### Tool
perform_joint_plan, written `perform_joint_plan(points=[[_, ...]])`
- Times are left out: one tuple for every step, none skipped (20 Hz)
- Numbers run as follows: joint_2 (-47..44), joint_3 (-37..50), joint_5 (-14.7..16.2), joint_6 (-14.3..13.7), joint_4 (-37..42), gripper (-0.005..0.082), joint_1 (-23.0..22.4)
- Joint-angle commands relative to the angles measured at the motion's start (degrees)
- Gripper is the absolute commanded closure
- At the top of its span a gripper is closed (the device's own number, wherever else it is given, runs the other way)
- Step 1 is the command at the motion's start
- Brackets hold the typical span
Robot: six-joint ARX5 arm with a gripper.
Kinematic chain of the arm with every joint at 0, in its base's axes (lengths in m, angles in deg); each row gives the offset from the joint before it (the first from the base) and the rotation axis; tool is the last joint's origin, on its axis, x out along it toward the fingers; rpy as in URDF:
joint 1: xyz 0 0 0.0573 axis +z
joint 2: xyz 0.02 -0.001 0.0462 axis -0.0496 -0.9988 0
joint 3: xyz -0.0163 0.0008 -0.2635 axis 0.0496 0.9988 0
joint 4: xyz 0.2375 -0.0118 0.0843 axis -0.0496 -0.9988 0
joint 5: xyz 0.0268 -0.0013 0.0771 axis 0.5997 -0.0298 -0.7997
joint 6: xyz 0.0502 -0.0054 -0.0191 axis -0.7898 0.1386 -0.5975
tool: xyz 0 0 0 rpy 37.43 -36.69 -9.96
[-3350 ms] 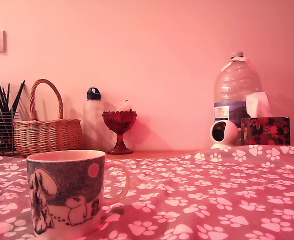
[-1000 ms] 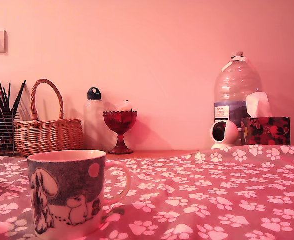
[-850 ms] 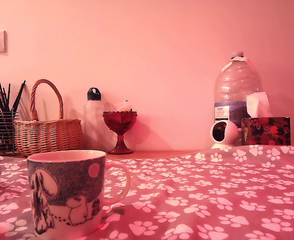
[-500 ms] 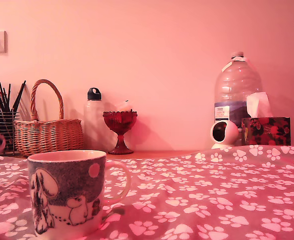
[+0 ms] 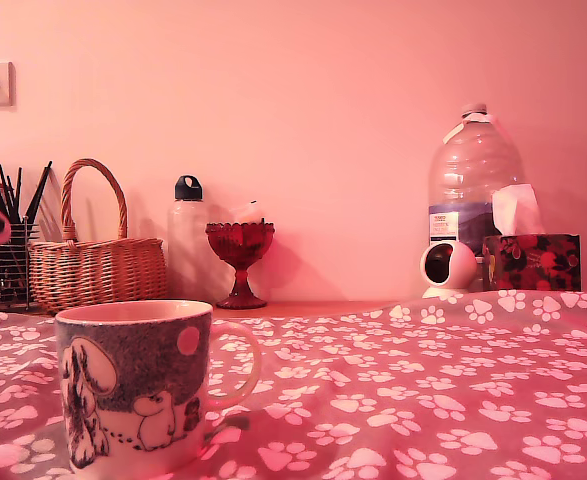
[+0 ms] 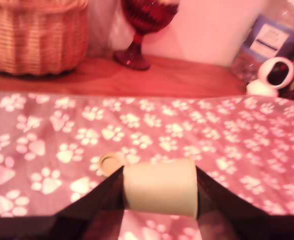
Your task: Pick the coffee capsule and then drop it inside the coffee cup in front of you
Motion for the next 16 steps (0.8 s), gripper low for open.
perform_joint_plan(points=[[2.45,0.13,0.07,0.33,-4.39,0.0539,-0.61],[3.87,0.13,-0.44,-0.42,-7.3,0.0539,-0.98],[5.09,0.13,-1.29,-1.44,-9.9,0.0539,-1.62],[6.32,0.13,-3.48,-2.67,-12.72,0.0539,-2.43],[7.48,0.15,-6.38,-4.07,-15.37,0.0539,-3.48],[8.39,0.15,-9.29,-4.87,-17.64,0.0539,-4.61],[9.33,0.15,-11.72,-4.85,-19.41,0.0539,-5.9],[10.05,0.17,-13.46,-4.85,-20.98,0.0539,-7.04],[10.69,0.24,-14.19,-4.9,-21.81,0.0539,-8.13],[11.21,0.24,-14.84,-4.94,-22.64,0.0539,-9.29],[11.67,0.24,-15.32,-5.03,-23.32,0.0539,-10.54],[12.15,0.24,-15.87,-4.98,-24.09,0.0539,-11.78],[12.5,0.24,-16.65,-4.98,-24.79,0.0539,-13.09],[12.98,0.26,-17.64,-4.83,-25.73,0.0539,-14.4],[13.42,0.28,-18.1,-4.87,-26.51,0.0539,-15.72],[14.01,0.33,-18.51,-4.87,-26.88,0.0539,-17.0]])
